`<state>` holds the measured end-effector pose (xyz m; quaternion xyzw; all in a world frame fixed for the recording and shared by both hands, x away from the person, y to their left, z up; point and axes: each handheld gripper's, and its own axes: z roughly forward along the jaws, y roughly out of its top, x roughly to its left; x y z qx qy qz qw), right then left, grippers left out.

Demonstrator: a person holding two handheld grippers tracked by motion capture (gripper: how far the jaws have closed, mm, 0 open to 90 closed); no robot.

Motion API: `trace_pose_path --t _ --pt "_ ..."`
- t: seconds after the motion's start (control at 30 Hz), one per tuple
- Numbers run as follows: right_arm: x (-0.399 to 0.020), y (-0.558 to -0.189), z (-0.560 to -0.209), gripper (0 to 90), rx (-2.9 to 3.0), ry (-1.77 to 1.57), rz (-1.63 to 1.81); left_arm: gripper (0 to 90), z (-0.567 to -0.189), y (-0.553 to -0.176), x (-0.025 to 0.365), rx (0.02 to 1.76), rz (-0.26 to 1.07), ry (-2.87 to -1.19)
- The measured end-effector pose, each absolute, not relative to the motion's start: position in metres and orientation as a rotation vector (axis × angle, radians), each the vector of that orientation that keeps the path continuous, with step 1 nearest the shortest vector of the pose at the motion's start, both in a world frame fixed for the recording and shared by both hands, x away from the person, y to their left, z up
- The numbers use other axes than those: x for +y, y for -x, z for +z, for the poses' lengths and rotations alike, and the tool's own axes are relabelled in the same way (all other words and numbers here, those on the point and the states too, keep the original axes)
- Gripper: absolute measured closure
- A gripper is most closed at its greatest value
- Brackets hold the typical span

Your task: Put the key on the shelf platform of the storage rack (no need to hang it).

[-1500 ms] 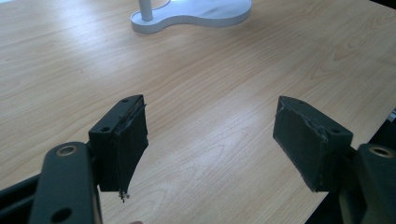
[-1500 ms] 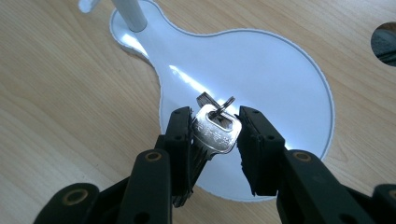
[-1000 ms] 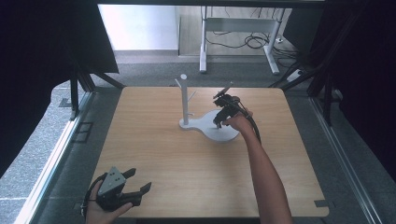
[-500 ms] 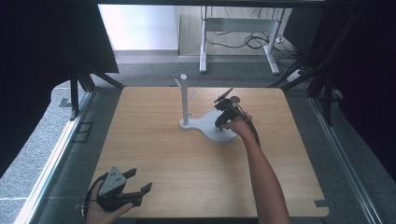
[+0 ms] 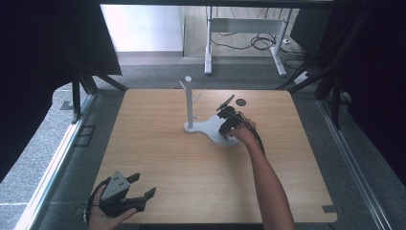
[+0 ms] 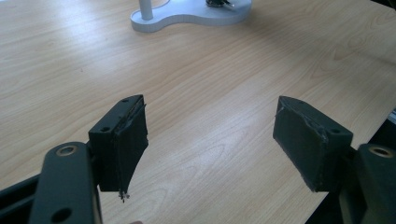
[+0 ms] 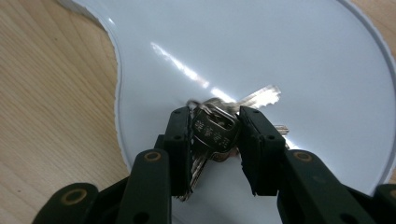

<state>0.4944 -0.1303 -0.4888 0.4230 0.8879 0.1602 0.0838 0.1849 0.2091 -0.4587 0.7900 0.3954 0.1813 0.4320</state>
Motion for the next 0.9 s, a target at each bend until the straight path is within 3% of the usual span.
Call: trace_pose_path --t 0.43,0.53,0.63,0.9 --pt "-0.125 -0.491 -0.490 57.1 2.632 -1.194 0.429 26.3 -0.457 -0.184 0.211 0.987 0.458 -1.961" --pt "-0.126 -0.488 -0.486 48.3 2.613 -1.191 0.460 26.3 -0.458 -0.185 0.210 0.987 0.456 -1.964" --pt "-0.129 -0.485 -0.480 45.6 2.594 -1.194 0.501 26.3 -0.459 -0.185 0.210 0.989 0.457 -1.965" --pt "-0.140 -0.475 -0.466 44.4 2.578 -1.176 0.613 26.3 -0.458 -0.185 0.210 0.986 0.458 -1.965"
